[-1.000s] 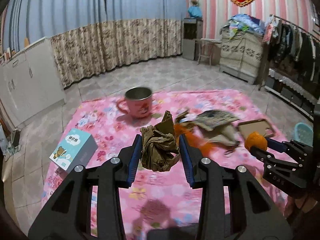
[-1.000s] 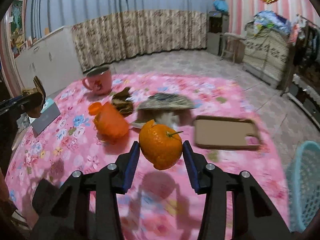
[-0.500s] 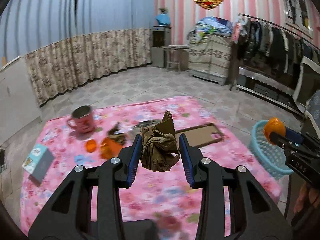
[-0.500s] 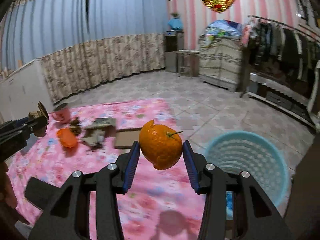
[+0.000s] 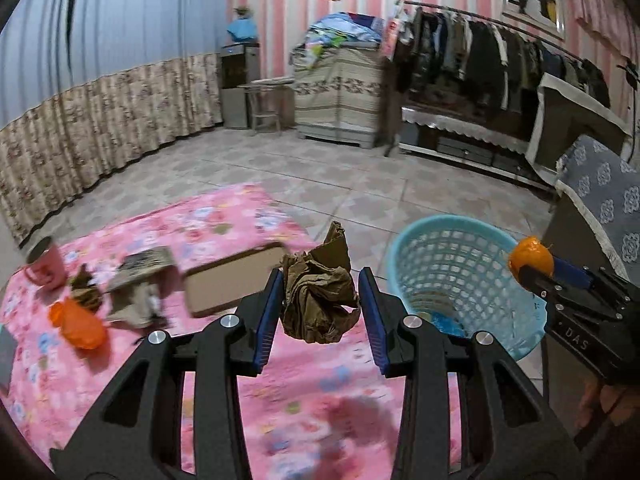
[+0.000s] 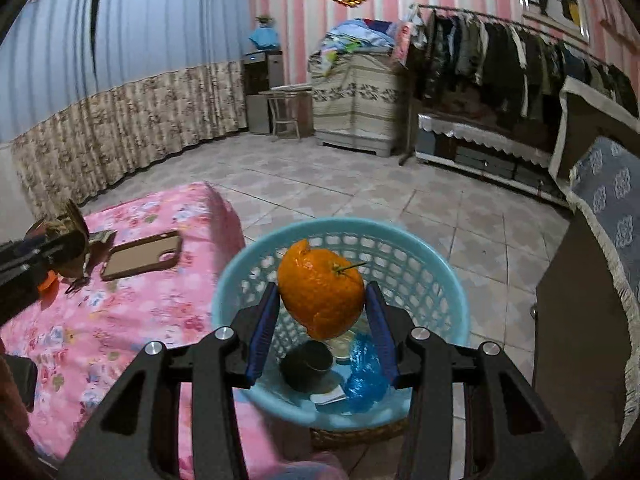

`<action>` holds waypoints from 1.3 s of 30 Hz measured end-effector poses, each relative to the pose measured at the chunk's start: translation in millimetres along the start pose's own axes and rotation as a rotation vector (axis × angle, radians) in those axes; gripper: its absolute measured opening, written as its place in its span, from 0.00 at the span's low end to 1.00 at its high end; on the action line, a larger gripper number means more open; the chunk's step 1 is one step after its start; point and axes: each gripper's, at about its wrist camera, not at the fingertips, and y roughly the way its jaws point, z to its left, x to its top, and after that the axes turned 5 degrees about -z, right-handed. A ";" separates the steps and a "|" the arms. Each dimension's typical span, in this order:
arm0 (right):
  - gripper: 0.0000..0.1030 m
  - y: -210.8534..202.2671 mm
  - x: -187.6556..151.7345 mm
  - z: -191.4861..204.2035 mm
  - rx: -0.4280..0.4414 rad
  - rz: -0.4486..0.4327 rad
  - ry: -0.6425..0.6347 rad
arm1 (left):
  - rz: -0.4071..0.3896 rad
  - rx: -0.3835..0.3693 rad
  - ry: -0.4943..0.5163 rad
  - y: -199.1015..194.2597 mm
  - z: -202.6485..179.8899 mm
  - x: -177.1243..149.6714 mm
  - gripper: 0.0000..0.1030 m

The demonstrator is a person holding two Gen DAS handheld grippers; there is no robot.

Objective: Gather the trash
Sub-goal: 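Carry the orange and brown paper to the basket while the left gripper releases the paper, then open the right gripper to drop the orange into the basket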

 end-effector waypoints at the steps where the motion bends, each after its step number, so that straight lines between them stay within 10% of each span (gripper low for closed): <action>1: 0.43 2.1 -0.6 -6.0 -0.007 0.004 0.010 | 0.004 -0.008 0.005 4.4 -7.4 -0.5 0.37; 16: 0.43 24.7 -8.5 -64.2 -0.092 0.054 0.077 | 0.058 -0.132 0.087 75.1 -94.5 11.5 0.39; 23: 0.43 28.7 -12.2 -70.6 -0.099 0.066 0.110 | 0.063 -0.176 0.043 80.3 -90.5 22.8 0.70; 39: 0.45 46.6 -9.2 -22.3 -0.038 0.087 0.059 | -0.018 0.128 0.010 1.5 23.7 0.5 0.95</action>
